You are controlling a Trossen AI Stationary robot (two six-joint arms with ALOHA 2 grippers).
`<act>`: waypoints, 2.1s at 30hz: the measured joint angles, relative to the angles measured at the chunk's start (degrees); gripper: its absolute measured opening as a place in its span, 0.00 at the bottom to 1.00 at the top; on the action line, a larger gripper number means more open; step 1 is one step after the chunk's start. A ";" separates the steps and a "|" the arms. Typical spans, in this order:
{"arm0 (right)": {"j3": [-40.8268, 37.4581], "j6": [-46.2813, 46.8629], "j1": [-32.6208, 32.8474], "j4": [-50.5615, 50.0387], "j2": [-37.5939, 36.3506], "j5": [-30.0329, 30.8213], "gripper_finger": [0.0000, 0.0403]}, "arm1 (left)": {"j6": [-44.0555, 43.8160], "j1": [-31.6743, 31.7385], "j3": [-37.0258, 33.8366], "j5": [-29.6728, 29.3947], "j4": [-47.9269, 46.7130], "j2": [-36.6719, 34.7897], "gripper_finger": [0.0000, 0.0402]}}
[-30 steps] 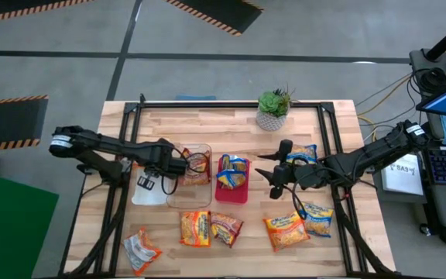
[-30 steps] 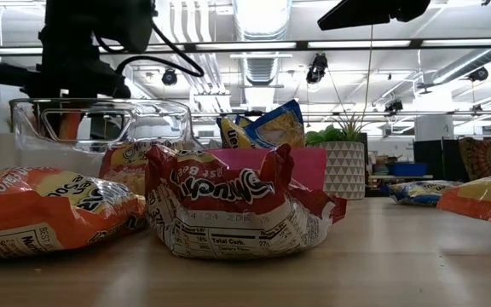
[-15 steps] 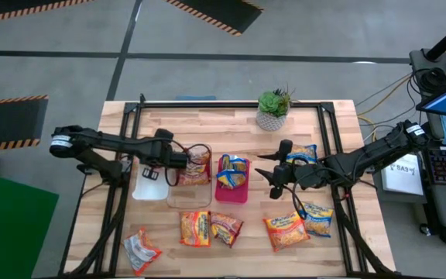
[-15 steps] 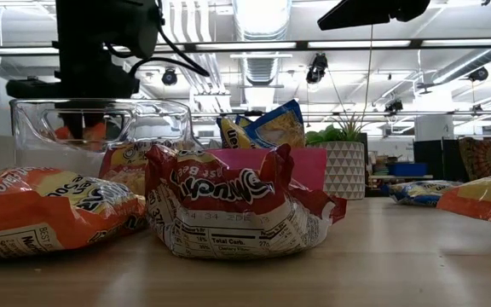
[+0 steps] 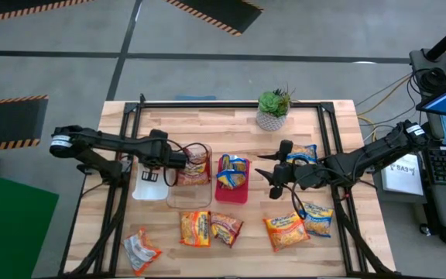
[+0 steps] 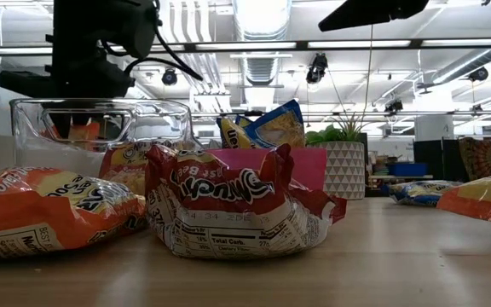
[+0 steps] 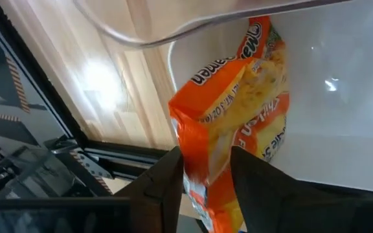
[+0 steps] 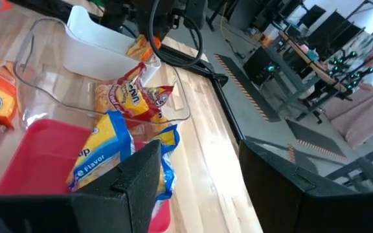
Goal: Sort Maruchan noodles
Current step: Put the orange noodle pack into the white bin, then put the blue noodle pack into the red bin
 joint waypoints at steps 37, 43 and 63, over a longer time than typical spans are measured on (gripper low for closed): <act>7.42 92.20 -5.19 -67.36 0.26 -22.65 0.49 | -7.02 -6.75 20.18 2.04 18.98 -13.86 0.49; -1.23 91.12 -9.82 -64.57 0.26 -10.60 0.49 | -9.78 -10.64 13.18 1.98 38.19 -16.51 0.49; -20.13 81.50 -17.92 -35.61 0.28 -6.97 0.20 | -13.09 -15.79 -5.49 1.97 69.93 -15.47 0.49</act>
